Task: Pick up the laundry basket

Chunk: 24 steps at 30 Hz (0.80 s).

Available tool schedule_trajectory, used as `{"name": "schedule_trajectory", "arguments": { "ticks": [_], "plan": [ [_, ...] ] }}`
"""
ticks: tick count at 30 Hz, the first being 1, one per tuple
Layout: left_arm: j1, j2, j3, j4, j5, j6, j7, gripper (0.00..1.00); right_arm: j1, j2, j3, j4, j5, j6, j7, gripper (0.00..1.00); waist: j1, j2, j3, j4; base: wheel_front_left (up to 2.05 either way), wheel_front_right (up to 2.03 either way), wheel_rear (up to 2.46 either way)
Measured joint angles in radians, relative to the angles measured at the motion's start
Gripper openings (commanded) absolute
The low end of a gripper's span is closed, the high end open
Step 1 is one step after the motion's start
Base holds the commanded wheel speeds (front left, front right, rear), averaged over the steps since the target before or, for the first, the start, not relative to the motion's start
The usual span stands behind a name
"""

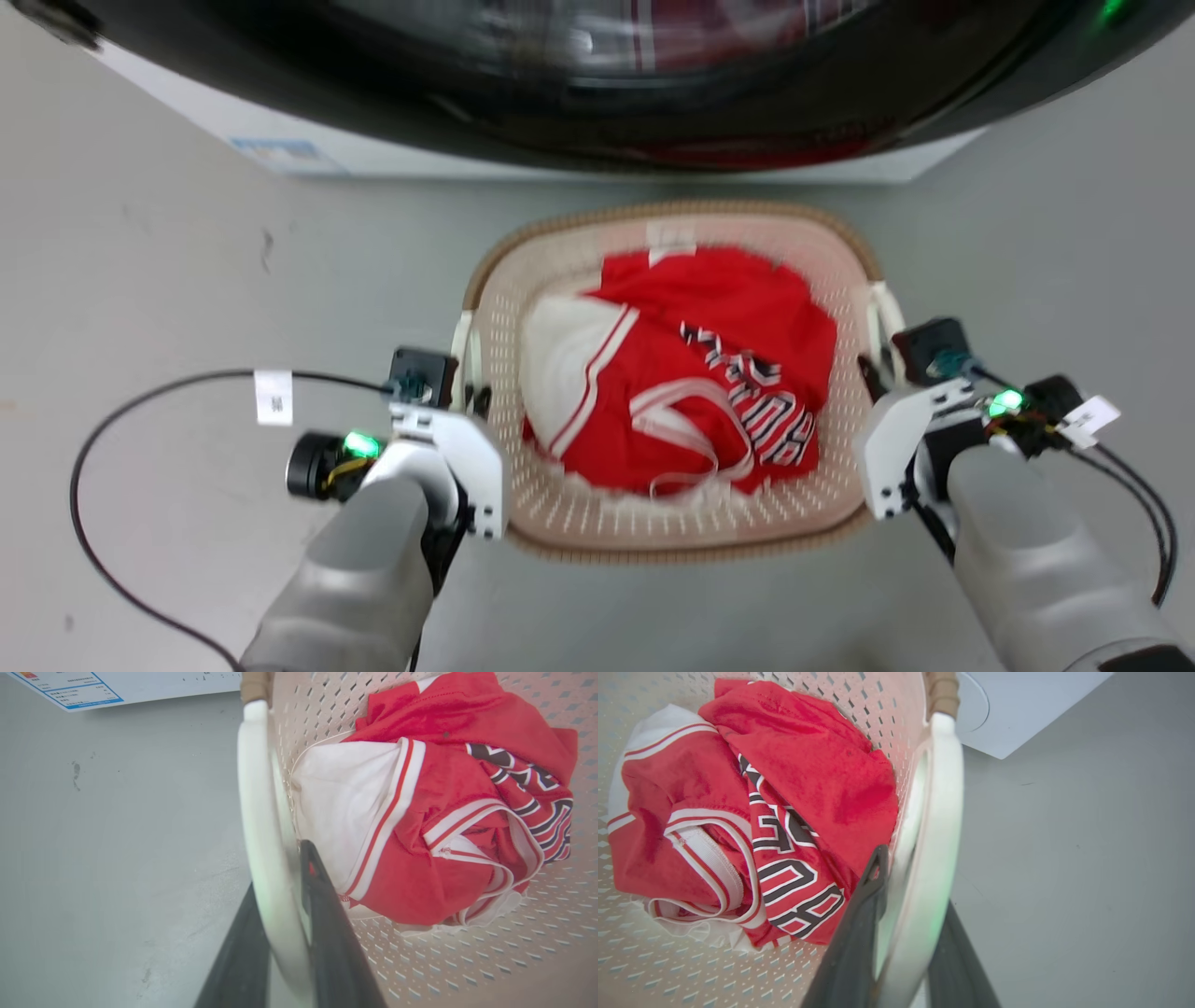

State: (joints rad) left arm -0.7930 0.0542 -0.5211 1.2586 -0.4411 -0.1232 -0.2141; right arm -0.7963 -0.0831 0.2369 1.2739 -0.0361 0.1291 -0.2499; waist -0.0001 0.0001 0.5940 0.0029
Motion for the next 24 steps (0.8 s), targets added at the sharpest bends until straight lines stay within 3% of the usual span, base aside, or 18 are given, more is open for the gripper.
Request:
{"name": "schedule_trajectory", "arguments": {
  "ticks": [24],
  "plan": [
    [0.201, 0.031, -0.139, -0.003, -0.210, -0.001, 0.251, 0.00, 0.184, 0.023, 0.313, 0.016, 0.252, -0.002, 0.239, 0.00, -0.0002, 0.0000, -0.434, 0.000, 0.00, 0.00, 0.00]
  ]
}}
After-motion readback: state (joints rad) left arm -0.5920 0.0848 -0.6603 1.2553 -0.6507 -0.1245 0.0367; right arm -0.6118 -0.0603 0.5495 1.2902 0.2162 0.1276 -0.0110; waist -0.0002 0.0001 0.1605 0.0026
